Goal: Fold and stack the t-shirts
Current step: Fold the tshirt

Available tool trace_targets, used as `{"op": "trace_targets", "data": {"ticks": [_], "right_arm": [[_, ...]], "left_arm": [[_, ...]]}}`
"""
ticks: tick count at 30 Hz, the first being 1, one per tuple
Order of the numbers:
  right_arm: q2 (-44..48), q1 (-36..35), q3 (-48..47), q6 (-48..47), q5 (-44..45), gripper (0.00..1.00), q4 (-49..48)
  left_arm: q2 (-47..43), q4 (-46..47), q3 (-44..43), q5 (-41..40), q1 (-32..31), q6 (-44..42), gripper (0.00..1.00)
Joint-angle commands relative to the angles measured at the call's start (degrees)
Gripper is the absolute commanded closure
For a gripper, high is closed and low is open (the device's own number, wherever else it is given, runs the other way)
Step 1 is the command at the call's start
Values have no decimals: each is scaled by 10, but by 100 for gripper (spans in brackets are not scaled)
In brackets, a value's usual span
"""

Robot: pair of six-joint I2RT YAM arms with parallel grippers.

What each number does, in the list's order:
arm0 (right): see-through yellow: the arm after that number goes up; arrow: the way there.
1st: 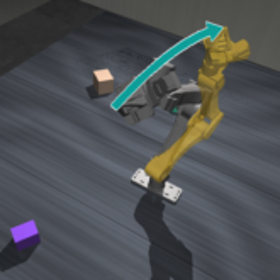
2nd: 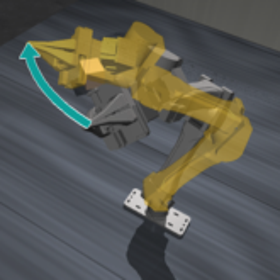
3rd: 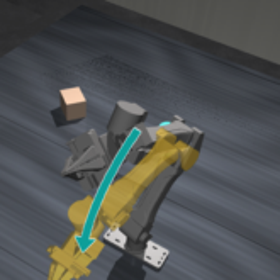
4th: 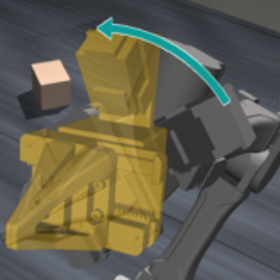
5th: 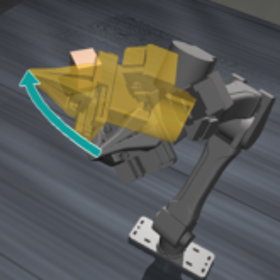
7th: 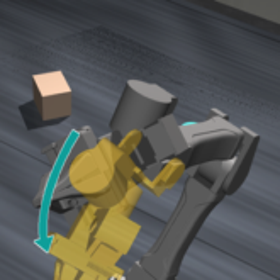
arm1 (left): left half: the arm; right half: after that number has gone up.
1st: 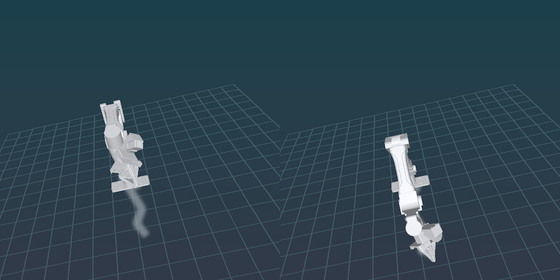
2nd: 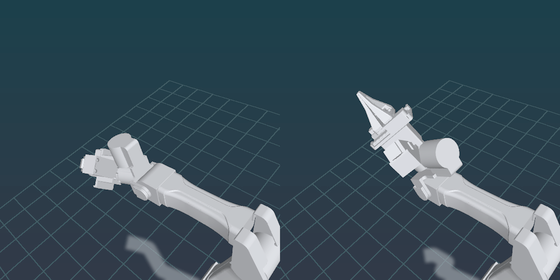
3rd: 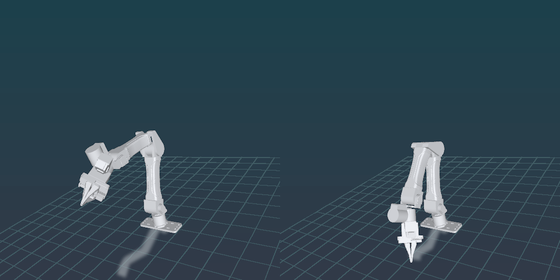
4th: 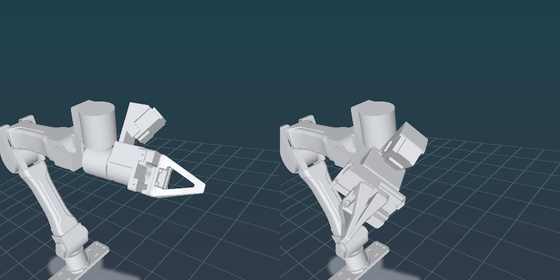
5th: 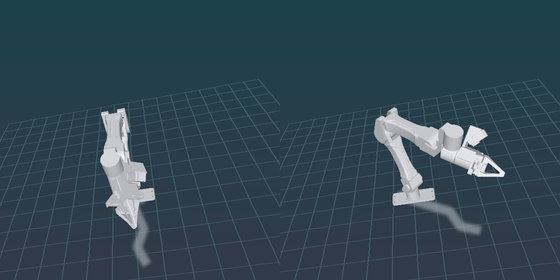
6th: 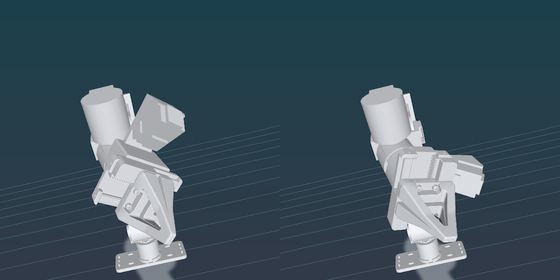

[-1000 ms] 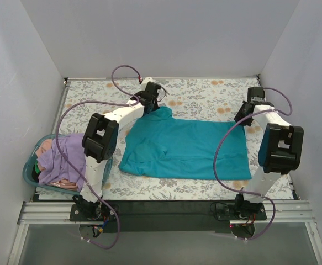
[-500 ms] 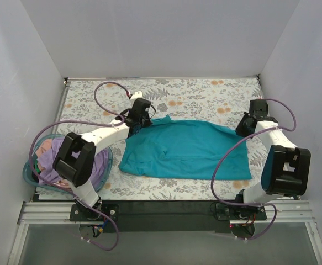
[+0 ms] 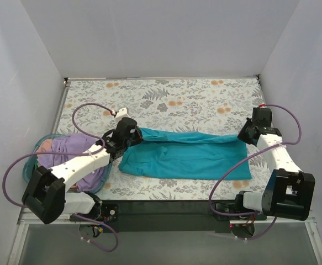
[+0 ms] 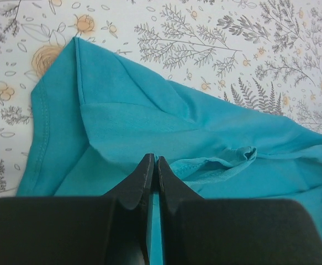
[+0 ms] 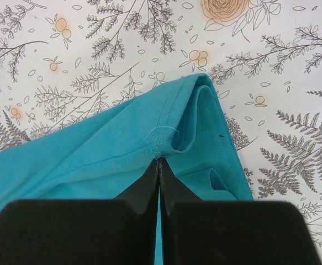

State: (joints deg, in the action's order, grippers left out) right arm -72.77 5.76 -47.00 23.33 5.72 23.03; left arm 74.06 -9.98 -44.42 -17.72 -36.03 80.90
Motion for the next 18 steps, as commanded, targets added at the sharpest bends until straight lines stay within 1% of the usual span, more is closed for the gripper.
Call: {"op": "trace_targets", "data": {"ticks": [1, 4, 12, 18], "right_arm": [[16, 2, 7, -15, 14, 99, 11], [24, 2, 16, -14, 11, 99, 14], [55, 2, 44, -18, 13, 99, 32], [58, 1, 72, -23, 29, 99, 42]], "left_arm": [[-56, -7, 36, 9, -4, 33, 100], [-68, -12, 60, 25, -6, 47, 100], [-102, -18, 108, 37, -7, 73, 100], [-106, -37, 134, 65, -7, 86, 100]]}}
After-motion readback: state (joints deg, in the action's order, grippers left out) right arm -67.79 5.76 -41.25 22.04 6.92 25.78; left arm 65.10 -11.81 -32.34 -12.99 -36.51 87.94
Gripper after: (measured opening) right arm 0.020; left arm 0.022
